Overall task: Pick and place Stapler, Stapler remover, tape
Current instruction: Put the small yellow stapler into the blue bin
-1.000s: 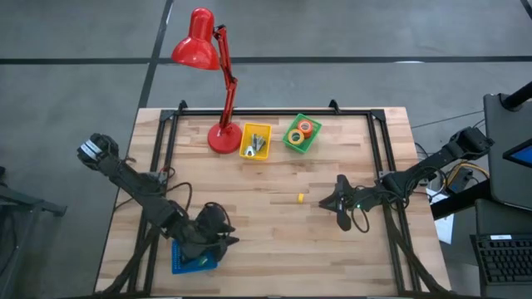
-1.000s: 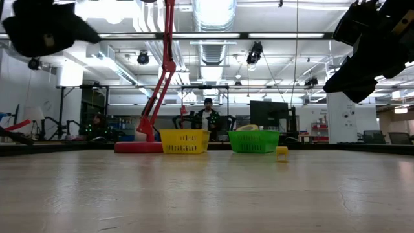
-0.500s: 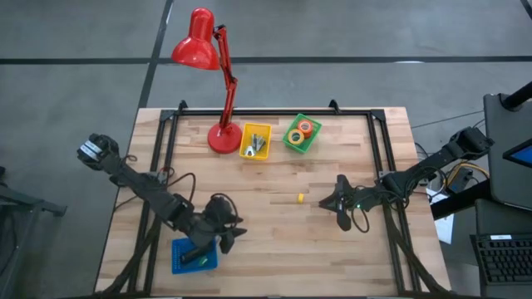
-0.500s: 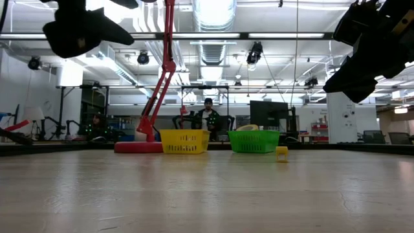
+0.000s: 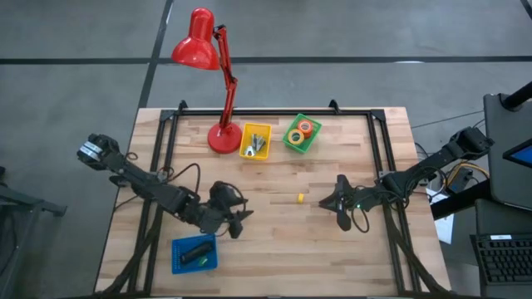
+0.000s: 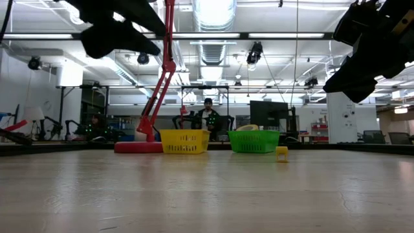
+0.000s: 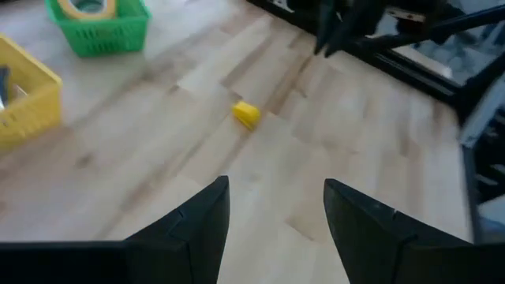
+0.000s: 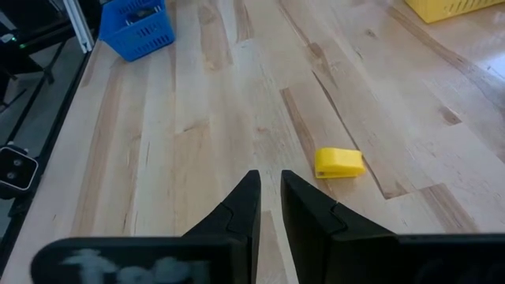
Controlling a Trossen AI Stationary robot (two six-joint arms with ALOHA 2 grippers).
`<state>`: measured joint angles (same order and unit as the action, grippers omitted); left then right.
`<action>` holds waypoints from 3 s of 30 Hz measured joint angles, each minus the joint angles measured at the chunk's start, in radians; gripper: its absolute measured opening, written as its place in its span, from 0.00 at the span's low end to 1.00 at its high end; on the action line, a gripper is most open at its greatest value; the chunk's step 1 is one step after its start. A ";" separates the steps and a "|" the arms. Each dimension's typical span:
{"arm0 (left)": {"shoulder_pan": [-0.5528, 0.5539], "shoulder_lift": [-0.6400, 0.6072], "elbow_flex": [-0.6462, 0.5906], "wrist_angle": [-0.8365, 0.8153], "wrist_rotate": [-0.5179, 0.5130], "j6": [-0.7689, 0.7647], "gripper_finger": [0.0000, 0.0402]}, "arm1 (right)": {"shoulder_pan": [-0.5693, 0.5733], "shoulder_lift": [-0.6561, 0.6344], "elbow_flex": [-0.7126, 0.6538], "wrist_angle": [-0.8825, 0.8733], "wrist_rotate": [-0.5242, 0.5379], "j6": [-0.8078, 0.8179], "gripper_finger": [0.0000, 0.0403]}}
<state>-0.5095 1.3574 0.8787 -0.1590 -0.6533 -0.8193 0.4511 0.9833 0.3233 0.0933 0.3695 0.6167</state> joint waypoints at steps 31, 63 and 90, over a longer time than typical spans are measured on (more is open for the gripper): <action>0.132 0.160 0.018 0.279 0.049 0.011 0.51 | -0.183 0.146 0.144 -0.046 -0.107 -0.133 0.12; 0.120 0.157 0.018 0.810 -0.198 0.912 0.51 | -0.298 0.456 0.376 -0.220 -0.075 0.079 0.54; 0.134 0.154 0.018 0.891 -0.118 1.014 0.51 | -0.307 0.673 0.434 -0.267 -0.178 0.384 0.70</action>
<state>-0.3756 1.5112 0.8970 0.7320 -0.7710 0.1951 0.1440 1.6565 0.7573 -0.1735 0.1917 1.0007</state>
